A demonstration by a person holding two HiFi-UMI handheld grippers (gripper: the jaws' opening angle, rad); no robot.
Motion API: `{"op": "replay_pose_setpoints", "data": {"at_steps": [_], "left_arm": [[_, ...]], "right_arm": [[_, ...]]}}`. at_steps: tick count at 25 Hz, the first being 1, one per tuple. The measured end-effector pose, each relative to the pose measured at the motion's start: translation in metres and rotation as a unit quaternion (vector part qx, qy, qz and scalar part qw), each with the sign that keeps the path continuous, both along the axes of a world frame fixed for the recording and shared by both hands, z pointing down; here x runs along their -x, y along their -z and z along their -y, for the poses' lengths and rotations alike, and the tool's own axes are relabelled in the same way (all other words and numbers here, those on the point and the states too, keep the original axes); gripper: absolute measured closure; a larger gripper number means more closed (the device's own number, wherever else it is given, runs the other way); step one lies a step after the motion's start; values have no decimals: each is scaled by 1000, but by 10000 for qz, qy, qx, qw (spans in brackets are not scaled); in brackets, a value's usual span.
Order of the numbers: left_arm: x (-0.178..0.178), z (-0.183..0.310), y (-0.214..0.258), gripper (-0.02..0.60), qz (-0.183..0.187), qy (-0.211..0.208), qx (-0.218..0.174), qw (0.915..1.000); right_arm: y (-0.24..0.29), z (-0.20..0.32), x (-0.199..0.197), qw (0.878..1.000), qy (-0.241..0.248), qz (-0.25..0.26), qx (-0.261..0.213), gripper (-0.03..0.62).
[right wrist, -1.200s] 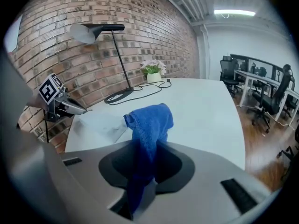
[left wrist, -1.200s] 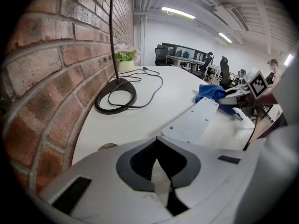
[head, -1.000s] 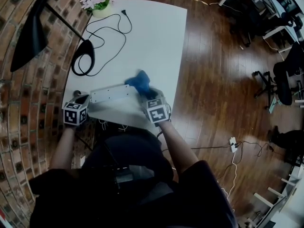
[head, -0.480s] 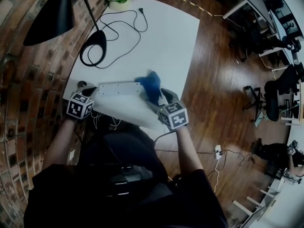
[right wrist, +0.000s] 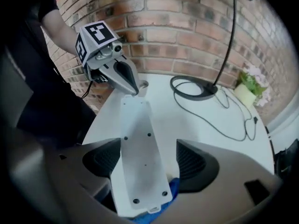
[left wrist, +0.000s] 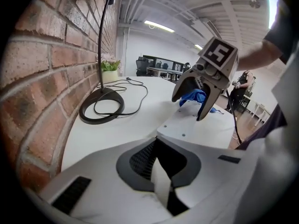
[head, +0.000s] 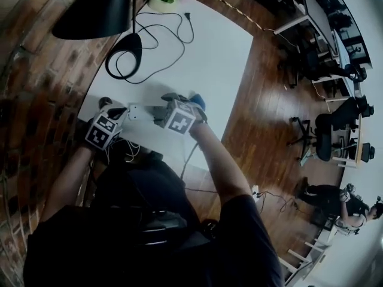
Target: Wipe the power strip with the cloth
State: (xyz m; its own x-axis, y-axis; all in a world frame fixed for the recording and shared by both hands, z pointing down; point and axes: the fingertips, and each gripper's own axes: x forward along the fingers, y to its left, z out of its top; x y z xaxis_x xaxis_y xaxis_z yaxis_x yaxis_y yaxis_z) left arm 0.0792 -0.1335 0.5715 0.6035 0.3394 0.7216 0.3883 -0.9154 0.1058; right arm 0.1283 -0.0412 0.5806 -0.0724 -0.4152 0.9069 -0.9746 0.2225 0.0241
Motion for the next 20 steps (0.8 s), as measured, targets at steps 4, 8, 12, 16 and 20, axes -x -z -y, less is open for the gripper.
{"op": "replay_pose_setpoints", "data": {"at_steps": [4,8,12,16,20], "left_arm": [[4,-5,0,568,64,-153,126,9998],[6,1,-1,566,151,-349,125,9992],[-1,9,4,562,-1,-421,312,9986],[-9,0,12,503,121,-1068,692,9918],[-8,-4,16,383,807,-1916,925,9738]], "right_arm": [[-23,-4,16,9959,159,620,643,234],[-27,0,31,9971,595,137,450,307],[-21,-1,38,9950,726,-684,107,315],[-22,-11,39,9792,823,-1853,64,316],[-7,-5,43,9631,711,-2573,-334,316]]}}
